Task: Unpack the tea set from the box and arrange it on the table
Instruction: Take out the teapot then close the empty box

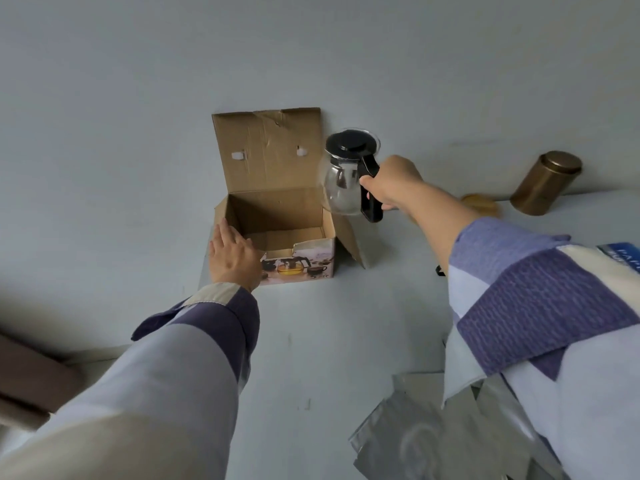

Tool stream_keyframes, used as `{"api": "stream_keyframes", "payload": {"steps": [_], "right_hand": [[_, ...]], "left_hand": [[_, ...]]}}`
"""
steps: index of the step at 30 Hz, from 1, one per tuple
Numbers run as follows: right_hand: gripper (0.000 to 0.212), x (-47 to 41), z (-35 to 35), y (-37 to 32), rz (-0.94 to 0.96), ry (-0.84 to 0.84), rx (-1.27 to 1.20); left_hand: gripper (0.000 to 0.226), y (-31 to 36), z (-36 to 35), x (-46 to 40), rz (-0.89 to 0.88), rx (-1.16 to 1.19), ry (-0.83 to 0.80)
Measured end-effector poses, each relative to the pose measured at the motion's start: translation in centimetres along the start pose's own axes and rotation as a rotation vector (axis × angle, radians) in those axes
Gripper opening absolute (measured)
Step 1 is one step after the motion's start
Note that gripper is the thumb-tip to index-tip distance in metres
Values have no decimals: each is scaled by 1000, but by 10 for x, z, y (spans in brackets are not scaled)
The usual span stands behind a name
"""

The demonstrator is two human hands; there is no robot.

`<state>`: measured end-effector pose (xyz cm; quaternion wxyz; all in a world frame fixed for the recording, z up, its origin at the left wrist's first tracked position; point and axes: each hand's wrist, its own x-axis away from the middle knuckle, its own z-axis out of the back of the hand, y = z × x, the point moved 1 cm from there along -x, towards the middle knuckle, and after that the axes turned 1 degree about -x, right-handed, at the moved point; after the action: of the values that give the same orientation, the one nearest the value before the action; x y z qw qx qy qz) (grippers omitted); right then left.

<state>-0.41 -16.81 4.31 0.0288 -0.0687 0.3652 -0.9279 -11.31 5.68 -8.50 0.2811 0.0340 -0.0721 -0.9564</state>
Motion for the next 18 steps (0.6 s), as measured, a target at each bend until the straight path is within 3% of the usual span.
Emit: {"api": "stream_keyframes", "payload": {"steps": [3,6,18], "right_hand": [[23,2,-1,27,-53,52,98],[34,9,-11,57,-136,90,157],[33,20,-43,121,-287,119,84]], "left_hand": [[54,-1,-1,-1,-1,-8,17],[53,-1,-3,-2,14,21,23],[53,-1,-7,-3,25,58,39]]}}
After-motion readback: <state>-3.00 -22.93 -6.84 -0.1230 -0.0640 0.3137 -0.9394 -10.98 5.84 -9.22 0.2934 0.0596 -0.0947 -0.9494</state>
